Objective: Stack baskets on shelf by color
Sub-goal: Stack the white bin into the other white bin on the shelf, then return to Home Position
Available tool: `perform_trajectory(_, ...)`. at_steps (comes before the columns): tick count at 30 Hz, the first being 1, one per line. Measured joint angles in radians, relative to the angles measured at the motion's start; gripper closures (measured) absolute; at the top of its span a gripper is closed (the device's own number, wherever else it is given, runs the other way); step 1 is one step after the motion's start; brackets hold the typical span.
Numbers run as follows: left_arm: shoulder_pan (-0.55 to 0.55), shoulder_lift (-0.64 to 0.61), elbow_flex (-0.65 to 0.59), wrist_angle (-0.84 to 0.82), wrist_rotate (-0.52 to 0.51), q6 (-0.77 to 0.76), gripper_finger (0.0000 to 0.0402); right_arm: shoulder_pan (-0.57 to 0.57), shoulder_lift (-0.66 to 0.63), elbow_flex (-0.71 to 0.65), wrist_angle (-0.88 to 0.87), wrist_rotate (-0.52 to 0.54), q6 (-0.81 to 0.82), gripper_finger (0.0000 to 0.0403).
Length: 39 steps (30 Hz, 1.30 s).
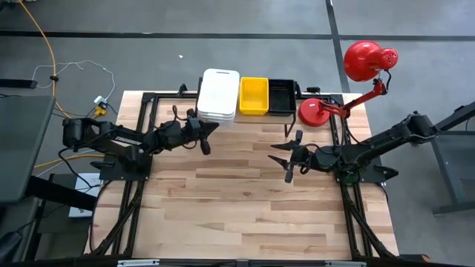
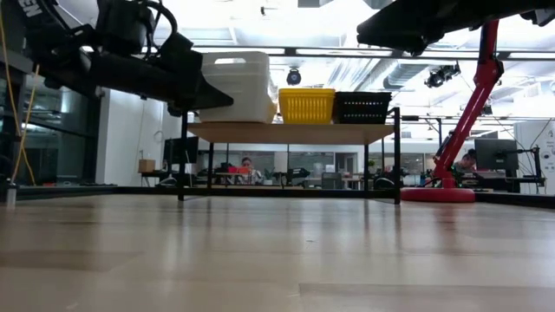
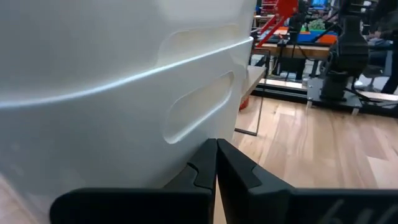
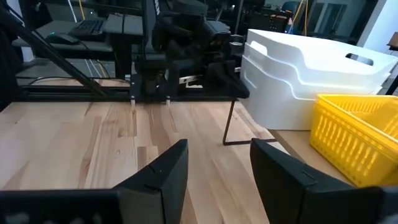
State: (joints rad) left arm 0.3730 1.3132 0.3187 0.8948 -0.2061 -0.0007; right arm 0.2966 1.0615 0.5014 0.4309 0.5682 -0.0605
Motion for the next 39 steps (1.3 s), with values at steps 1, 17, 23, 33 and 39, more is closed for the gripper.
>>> perform_trajectory(1,0.013,0.0,0.0,0.0,0.014,-0.006,0.0401,0.0,0.0,0.0,0.0,0.0,0.0,0.0243)
perform_trajectory(17,0.029,-0.051,-0.001,0.027,0.317,-0.075,0.0402,0.0,0.0,0.0,-0.001,0.0,0.0,0.0243)
perform_trajectory(23,0.001,-0.175,-0.001,-0.091,0.355,-0.068,0.0401,0.0,0.0,0.0,-0.024,0.0,0.023,0.0243)
perform_trajectory(33,-0.091,-0.507,-0.001,-0.483,0.351,-0.014,0.0402,0.0,0.0,0.0,-0.054,0.0,0.061,0.0243)
perform_trajectory(39,-0.178,-0.659,-0.037,-0.526,0.317,-0.006,0.0402,0.0,0.0,0.0,-0.054,0.0,0.073,0.0243)
